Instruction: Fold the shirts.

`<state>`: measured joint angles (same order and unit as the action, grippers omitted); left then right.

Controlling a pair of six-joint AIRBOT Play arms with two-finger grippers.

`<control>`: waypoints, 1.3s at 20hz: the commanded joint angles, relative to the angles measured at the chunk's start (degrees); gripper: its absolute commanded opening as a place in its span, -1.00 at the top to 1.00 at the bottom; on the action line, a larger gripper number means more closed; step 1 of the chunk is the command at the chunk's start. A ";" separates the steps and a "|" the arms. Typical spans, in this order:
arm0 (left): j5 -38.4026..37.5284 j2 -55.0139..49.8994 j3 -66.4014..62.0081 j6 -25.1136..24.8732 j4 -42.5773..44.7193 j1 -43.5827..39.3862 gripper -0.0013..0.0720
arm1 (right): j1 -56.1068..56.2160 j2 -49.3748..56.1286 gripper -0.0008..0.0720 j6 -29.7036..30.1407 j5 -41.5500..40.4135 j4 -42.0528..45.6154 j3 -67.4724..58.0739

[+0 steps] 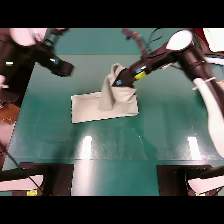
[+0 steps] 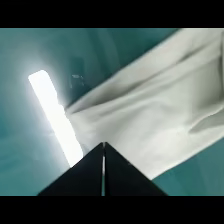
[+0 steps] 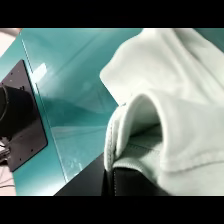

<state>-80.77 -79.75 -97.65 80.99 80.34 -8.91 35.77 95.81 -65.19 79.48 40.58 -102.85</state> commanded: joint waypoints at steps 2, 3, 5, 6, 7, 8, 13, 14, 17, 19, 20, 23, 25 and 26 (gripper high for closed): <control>-0.13 8.46 -0.02 0.04 2.19 8.98 0.90 | 12.55 10.60 0.92 4.83 -15.63 0.04 -6.49; 0.00 9.40 -0.04 0.07 2.14 10.34 0.90 | 15.30 13.90 0.83 4.83 -20.55 -0.07 -9.57; 0.15 10.51 -0.02 0.22 1.99 12.22 0.90 | 19.41 20.00 -0.08 4.13 -26.62 -0.57 -16.83; 0.00 10.73 -0.02 0.24 1.95 12.72 0.90 | 20.46 21.20 -0.29 4.13 -27.23 -1.03 -18.49; -0.26 10.84 -0.02 0.24 1.97 12.76 0.90 | 20.79 20.85 -0.50 4.15 -26.93 -0.96 -18.14; -0.33 10.82 -0.02 0.24 1.70 12.76 0.90 | 20.31 18.99 -0.52 4.17 -26.58 0.33 -15.61; -0.31 10.80 0.00 0.20 -1.49 12.76 0.90 | 8.26 7.50 -0.51 -0.55 -14.78 11.08 -1.49; -0.31 10.82 0.02 0.22 -1.51 12.76 0.90 | 4.94 5.79 -0.51 -0.74 -12.13 11.06 1.33; -0.22 10.73 0.92 0.20 -2.21 12.76 0.90 | -5.31 1.36 -0.51 -3.93 -8.46 10.95 11.28; 0.15 10.58 2.14 0.13 -3.72 12.76 0.90 | -11.37 -0.59 -0.52 -5.53 -8.85 9.25 18.34; 0.57 10.58 2.89 0.07 -4.70 12.76 0.90 | -13.97 -0.90 -0.79 -5.53 -9.38 7.19 21.68; 2.43 10.58 4.02 0.04 -7.45 12.74 0.90 | -18.08 -0.04 -0.98 -5.49 -13.35 0.46 28.79; 3.32 10.58 4.02 0.04 -8.20 12.76 0.90 | -18.38 1.92 -0.86 -5.22 -13.31 -2.54 30.16; 3.43 10.58 4.02 0.04 -8.22 12.76 0.90 | -17.77 3.26 -0.85 -5.22 -12.72 -3.69 29.88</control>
<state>-78.67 -69.14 -94.02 81.14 73.73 3.88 19.59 97.23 -70.19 66.76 41.91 -76.12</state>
